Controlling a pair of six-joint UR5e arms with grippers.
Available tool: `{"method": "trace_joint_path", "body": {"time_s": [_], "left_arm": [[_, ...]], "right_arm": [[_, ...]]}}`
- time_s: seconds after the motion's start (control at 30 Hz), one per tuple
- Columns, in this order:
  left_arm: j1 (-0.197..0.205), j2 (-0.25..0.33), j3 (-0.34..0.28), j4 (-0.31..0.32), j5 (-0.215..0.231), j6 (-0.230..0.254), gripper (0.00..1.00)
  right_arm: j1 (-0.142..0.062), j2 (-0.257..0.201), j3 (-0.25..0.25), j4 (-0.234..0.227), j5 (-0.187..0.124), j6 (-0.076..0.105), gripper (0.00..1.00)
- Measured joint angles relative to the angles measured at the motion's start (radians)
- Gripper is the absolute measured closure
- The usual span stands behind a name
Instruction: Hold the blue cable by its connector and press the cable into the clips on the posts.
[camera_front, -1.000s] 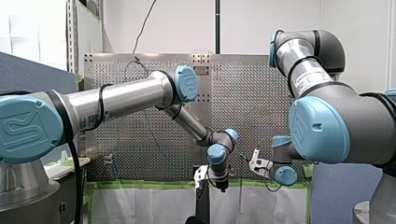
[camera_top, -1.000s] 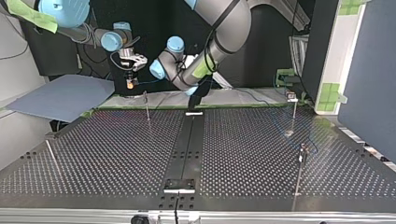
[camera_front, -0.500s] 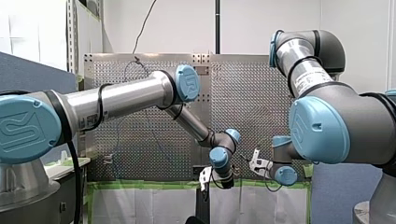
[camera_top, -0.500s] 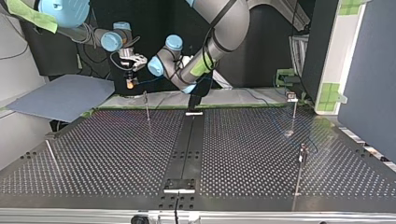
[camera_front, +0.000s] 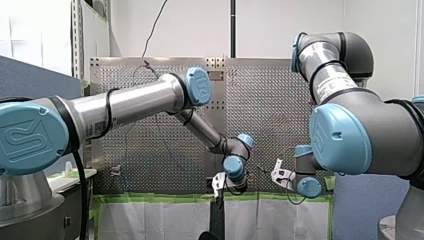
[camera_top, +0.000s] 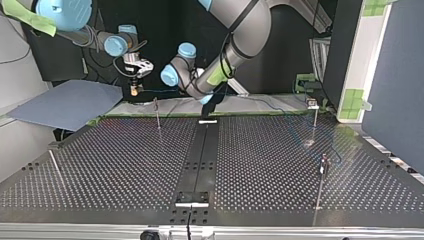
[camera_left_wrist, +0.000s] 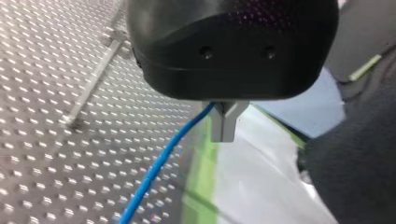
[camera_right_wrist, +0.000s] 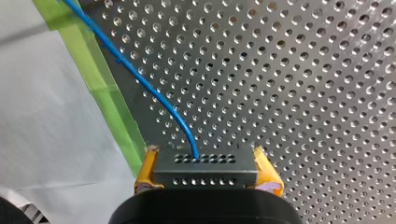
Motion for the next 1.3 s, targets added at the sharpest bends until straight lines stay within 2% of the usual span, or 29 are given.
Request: {"method": "trace_joint_path", "body": {"time_s": [0.23,0.33,0.5,0.7,0.93,1.17,1.3], "left_arm": [[0.000,0.054,-0.017,0.067,-0.019,-0.004,1.00],[0.002,0.061,-0.029,0.095,-0.034,-0.004,1.00],[0.002,0.062,-0.054,0.135,-0.056,0.001,1.00],[-0.008,0.062,-0.081,0.181,-0.085,0.035,1.00],[-0.014,0.062,-0.100,0.236,-0.096,0.085,1.00],[-0.022,0.062,-0.105,0.297,-0.105,0.123,1.00],[-0.029,0.063,-0.108,0.310,-0.106,0.128,1.00]], "right_arm": [[-0.027,-0.002,-0.006,-0.002,-0.039,0.006,1.00],[-0.040,-0.002,-0.008,-0.001,-0.057,0.012,1.00],[-0.067,-0.003,-0.013,0.002,-0.068,0.018,1.00],[-0.096,-0.004,-0.014,0.003,-0.070,0.020,1.00],[-0.120,-0.004,-0.015,-0.007,-0.086,0.017,1.00],[-0.140,-0.004,-0.016,-0.027,-0.132,0.019,1.00],[-0.151,-0.004,-0.026,-0.028,-0.143,0.028,1.00]]}}
